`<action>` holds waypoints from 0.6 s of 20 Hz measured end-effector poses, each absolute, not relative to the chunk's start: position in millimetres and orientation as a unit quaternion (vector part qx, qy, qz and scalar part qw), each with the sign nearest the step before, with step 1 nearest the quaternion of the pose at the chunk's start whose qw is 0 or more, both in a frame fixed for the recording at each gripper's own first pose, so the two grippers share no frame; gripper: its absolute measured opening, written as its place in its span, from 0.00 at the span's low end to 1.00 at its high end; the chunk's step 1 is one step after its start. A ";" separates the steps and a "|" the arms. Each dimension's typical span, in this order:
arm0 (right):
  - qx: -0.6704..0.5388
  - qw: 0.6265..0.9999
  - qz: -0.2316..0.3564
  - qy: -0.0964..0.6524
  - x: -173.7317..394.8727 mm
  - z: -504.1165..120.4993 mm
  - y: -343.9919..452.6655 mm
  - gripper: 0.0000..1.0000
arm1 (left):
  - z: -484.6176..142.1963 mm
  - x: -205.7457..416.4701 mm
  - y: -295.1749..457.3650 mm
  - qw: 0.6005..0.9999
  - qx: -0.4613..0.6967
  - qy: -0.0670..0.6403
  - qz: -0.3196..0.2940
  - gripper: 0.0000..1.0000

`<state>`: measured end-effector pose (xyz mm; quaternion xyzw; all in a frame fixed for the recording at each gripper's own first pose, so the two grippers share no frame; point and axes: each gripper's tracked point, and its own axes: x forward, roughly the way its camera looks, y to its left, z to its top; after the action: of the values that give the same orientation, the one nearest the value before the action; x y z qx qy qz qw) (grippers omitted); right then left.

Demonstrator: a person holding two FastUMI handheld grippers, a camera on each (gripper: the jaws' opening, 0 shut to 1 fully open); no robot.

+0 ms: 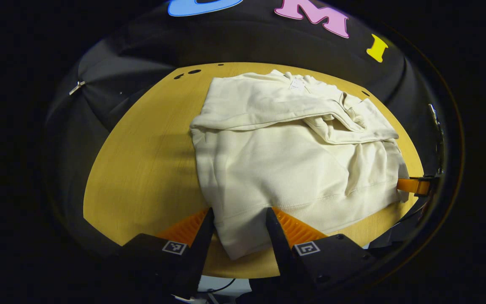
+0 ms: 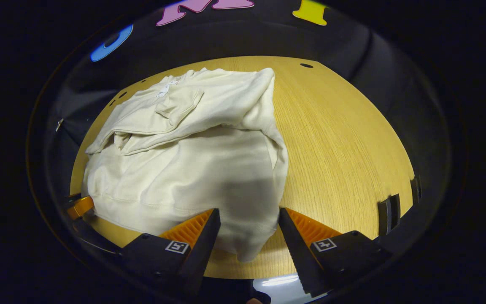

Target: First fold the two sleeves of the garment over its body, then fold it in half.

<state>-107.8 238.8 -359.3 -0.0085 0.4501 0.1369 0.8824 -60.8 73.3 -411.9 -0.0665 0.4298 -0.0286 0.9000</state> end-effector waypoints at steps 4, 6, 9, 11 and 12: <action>-0.010 0.865 0.177 0.469 -114.3 -357.6 255.4 0.38 | -410.3 -56.1 58.8 0.897 -0.049 0.433 -0.070 0.48; -0.017 0.864 0.181 0.469 -116.7 -358.1 258.7 0.26 | -407.9 -55.9 57.6 0.898 -0.053 0.430 -0.074 0.24; -0.030 0.861 0.193 0.469 -122.2 -357.2 260.5 0.16 | -406.6 -56.9 57.8 0.897 -0.069 0.427 -0.088 0.11; -0.031 0.858 0.204 0.471 -126.1 -356.7 261.1 0.11 | -406.2 -57.8 60.4 0.895 -0.074 0.431 -0.093 0.08; -0.031 0.856 0.207 0.472 -126.0 -357.3 261.1 0.11 | -405.8 -59.6 61.4 0.893 -0.074 0.434 -0.096 0.07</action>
<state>-126.0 261.1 -357.3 -0.0306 0.4722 0.2069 0.8563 -59.6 61.4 -405.8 -0.0741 0.4343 -0.0963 0.8926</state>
